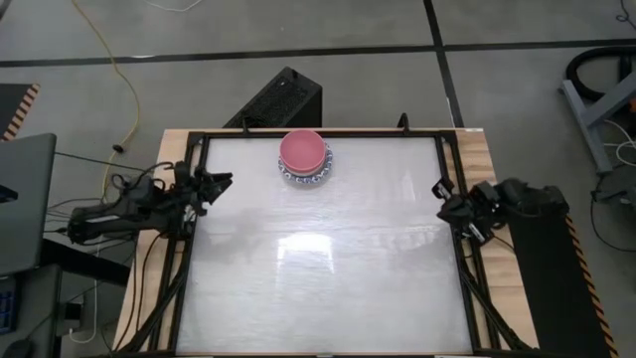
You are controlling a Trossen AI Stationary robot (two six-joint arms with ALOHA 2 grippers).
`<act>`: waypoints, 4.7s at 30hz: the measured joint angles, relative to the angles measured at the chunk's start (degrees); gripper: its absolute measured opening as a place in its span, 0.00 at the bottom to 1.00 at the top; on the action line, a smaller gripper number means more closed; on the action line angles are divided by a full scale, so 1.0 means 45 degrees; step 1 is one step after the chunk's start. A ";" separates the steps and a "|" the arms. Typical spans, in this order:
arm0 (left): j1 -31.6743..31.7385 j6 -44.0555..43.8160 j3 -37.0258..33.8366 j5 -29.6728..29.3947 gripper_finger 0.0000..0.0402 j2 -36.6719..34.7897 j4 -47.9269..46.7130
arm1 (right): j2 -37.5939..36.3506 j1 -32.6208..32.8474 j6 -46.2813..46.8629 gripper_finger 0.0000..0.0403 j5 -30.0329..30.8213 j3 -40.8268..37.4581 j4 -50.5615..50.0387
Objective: Nest bowls inside each other
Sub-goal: Return to Home Position
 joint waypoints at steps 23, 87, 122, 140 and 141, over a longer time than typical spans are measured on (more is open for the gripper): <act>-0.1673 0.0698 -0.2152 0.0301 0.39 0.0009 0.1704 | 0.0000 -0.1506 0.0843 0.07 -0.0210 -0.2273 0.2920; -0.2651 0.4370 -0.3633 0.2212 0.39 -0.0574 0.2004 | 0.0005 -0.3911 -0.0359 0.07 -0.1745 -0.2287 -0.3290; 0.0638 0.4031 -0.3651 0.4732 0.39 -0.0574 0.1484 | 0.0005 -0.3929 -0.0811 0.07 -0.2143 -0.2287 -0.2627; 0.0636 0.3120 -0.3667 0.3648 0.39 -0.0535 0.0705 | 0.0029 -0.3929 -0.1039 0.07 -0.2048 -0.2287 -0.3256; 0.0636 0.3137 -0.3667 0.3523 0.39 -0.0535 0.0697 | 0.0029 -0.3929 -0.1039 0.07 -0.2051 -0.2287 -0.3265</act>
